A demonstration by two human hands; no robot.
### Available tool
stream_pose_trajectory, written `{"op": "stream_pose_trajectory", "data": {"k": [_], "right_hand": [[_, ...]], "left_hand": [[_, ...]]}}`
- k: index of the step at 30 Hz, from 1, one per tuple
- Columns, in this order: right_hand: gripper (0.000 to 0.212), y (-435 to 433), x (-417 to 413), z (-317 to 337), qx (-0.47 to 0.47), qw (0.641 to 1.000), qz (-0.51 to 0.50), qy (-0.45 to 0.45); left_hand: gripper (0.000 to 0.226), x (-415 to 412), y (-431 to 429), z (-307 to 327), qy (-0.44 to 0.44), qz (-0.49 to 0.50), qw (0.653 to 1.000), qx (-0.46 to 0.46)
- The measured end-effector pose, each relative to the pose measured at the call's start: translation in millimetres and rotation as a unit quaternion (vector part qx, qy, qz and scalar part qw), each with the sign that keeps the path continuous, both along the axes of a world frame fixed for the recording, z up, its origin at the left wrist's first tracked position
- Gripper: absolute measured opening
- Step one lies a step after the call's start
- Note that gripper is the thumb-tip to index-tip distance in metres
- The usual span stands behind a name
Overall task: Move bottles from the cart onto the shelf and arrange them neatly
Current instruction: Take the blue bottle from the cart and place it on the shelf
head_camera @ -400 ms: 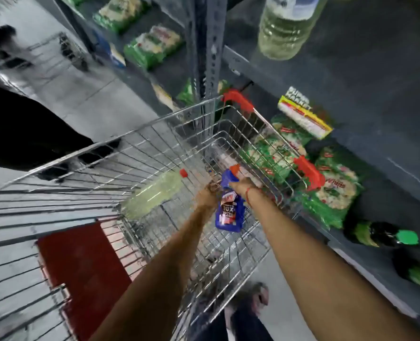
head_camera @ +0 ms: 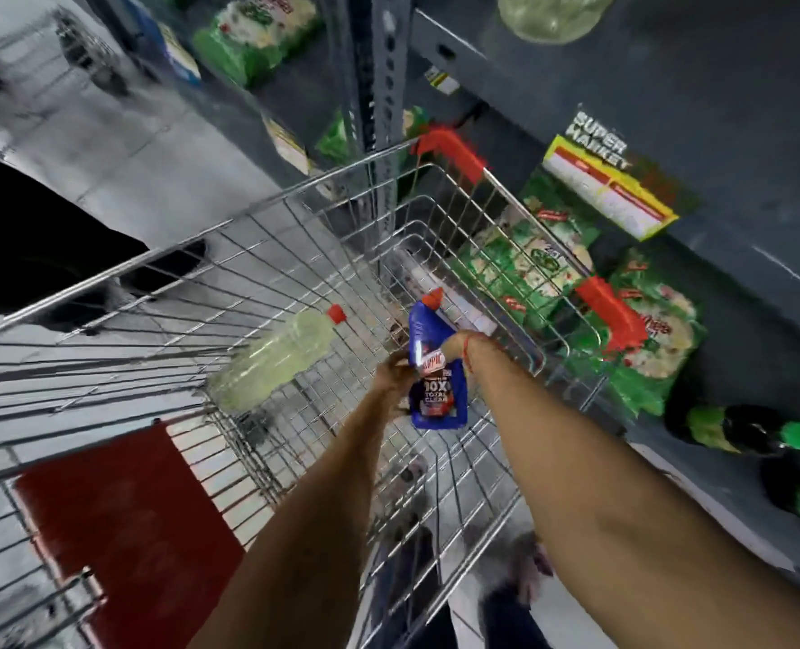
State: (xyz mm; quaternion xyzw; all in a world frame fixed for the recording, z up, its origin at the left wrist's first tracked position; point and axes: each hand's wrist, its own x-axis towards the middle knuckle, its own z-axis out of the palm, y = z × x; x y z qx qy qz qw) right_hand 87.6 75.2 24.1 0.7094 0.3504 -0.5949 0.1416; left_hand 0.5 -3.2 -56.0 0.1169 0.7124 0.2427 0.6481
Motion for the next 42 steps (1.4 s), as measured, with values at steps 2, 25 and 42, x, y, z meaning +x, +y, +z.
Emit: {"op": "stream_pose_trajectory", "data": {"k": [2,25,42], "right_hand": [[0.032,4,-3,-3,0.005,1.000,0.014,0.001],[0.038,-149,275,271,0.570,0.790,-0.163,0.156],[0.028,-205,586,279,0.653,0.701,-0.281,0.049]], "left_hand": [[0.042,-2,-6,3,-0.003,0.051,0.999,0.015],[0.033,200,-74,339,0.010,-0.059,0.857,0.511],[0.043,519,-54,355,0.003,-0.291,0.767,0.571]]}}
